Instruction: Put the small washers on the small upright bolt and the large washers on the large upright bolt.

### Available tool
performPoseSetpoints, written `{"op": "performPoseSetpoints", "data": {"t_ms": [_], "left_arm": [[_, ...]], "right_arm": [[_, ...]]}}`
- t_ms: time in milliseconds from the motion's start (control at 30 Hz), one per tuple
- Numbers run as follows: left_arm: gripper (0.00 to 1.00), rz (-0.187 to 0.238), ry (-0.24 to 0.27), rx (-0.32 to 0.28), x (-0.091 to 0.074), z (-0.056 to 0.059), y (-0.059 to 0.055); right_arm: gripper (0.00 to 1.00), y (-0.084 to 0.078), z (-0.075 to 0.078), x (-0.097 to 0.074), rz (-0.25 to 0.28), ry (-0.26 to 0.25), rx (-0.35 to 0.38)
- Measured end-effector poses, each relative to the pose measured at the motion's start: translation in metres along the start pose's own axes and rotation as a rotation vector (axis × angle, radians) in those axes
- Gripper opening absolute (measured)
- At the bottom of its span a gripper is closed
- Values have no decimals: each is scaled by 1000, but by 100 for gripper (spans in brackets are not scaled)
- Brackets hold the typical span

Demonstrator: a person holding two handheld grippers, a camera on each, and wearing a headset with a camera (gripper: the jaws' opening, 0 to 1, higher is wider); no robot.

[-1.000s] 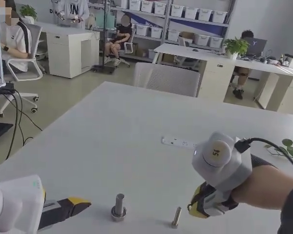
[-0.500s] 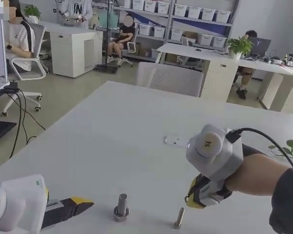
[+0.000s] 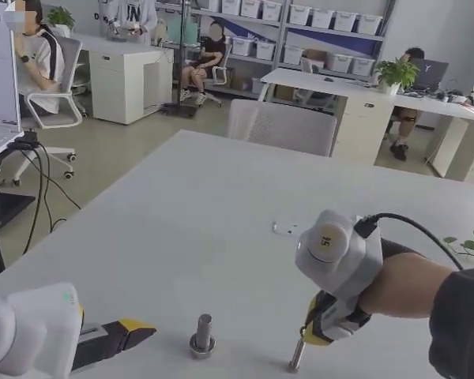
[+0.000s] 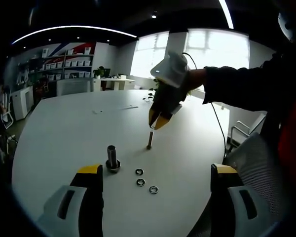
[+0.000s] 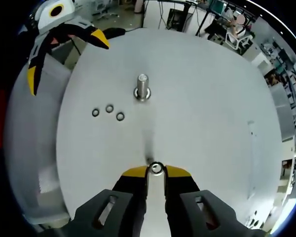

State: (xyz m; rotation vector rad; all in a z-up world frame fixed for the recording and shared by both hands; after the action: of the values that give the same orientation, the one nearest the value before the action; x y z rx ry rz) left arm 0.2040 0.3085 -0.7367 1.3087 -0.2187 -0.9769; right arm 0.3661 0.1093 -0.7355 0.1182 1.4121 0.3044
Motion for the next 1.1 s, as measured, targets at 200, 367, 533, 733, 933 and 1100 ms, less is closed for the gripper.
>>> {"op": "performPoseSetpoints", "data": {"t_ms": [200,367,533,733,933,1100], "left_arm": [[90,-1,1,0,0,0,0],[90,0,1,-3,1,0,-1],[90,-1,2,-4,1,-1,-1],[90,-3,4,-5,2,-3,-1],[90,-3,5,-6,2,-3,-1],[90,-4,5,-5,2,-2,-2]], "right_arm": [[13,1,0,3,-7,13,-7],[13,0,2,6,-17,23,-4],[13,0,3,10,-19,32,-4],[13,1,4,11,-15,39,3],[13,0,3,11,-18,44,-1],[13,1,3,11,-19,46,1]]}}
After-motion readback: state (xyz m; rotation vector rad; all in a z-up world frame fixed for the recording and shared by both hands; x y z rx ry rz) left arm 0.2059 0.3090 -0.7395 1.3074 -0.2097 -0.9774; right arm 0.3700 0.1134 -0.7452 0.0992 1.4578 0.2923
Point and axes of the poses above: the centre of the closed fingertips' face, and the gripper's own axes: x roughly forward along the fingers, z roughly to its right, y roughly out of its top, the point moved 8 cm from there along -x, roughly backward along the fingers, and after that the axes turned 7 degrees about -x, right-handed, at the moved point
